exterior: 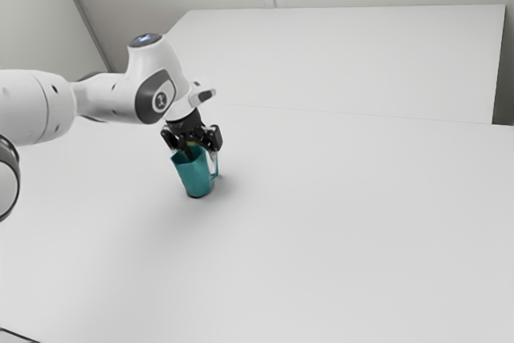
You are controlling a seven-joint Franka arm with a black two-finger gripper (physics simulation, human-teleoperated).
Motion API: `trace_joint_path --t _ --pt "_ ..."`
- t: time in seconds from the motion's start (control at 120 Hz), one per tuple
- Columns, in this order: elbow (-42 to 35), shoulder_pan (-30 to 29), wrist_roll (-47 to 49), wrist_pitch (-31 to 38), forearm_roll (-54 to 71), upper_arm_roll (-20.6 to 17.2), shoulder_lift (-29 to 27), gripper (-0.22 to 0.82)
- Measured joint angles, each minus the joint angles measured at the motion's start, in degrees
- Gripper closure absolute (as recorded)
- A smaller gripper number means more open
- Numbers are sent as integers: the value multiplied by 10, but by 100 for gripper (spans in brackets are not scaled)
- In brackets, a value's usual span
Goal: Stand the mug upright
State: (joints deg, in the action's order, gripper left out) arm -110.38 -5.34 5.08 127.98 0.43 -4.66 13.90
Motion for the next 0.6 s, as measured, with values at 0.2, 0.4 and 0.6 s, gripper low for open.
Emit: trace_joint_path --t 0.2,0.4,0.6 --pt "4 9 -2 -25 -2 0 -51 10" --pt "31 20 -5 -62 29 1 -89 4" --pt "107 33 -8 -147 55 0 -104 1"
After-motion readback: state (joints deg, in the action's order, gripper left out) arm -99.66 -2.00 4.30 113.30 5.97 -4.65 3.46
